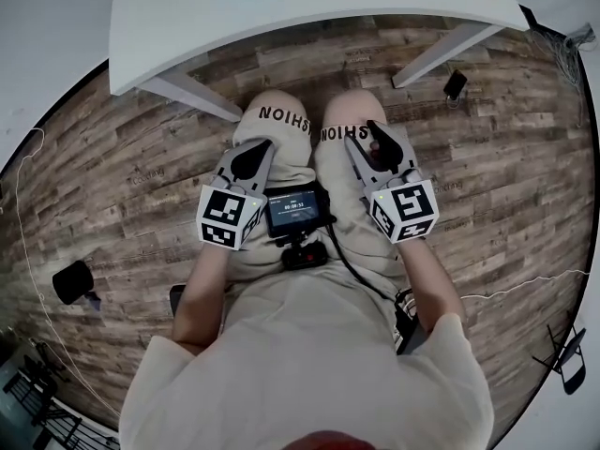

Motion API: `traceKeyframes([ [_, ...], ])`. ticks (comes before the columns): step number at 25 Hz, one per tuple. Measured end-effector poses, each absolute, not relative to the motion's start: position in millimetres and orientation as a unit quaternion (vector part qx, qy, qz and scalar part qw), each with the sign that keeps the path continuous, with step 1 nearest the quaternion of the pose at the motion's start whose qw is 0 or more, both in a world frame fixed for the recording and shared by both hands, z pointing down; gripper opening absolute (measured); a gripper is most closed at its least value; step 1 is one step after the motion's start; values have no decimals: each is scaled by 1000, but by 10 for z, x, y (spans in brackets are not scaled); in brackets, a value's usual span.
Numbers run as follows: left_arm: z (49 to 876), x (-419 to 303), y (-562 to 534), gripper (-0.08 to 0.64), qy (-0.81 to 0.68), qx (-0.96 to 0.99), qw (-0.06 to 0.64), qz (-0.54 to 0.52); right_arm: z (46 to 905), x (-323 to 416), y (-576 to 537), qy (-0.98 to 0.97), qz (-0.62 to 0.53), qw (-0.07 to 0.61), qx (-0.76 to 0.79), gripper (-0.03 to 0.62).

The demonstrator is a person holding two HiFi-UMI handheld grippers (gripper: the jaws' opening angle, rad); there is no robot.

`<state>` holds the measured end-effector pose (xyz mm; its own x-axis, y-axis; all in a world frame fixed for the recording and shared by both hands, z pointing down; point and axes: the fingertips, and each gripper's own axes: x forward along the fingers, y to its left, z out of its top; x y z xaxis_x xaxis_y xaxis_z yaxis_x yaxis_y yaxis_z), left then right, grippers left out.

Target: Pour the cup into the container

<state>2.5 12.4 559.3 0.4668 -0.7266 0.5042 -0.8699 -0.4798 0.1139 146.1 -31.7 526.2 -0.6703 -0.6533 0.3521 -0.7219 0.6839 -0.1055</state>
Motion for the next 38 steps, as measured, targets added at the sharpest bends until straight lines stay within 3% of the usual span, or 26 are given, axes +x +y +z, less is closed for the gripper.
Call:
traceKeyframes([
  [6,5559,120,277,11,-477,839,179,191,5193,1538,-137,-909,117,139,376,186],
  [13,5532,-4,455,11,-477,839,221,140,5173,1467,73,-912,112,140,368,186],
  [38,5568,-134,1430,11,-461,847,209,162,5258,1209,1074,-908,90,159,378,175],
])
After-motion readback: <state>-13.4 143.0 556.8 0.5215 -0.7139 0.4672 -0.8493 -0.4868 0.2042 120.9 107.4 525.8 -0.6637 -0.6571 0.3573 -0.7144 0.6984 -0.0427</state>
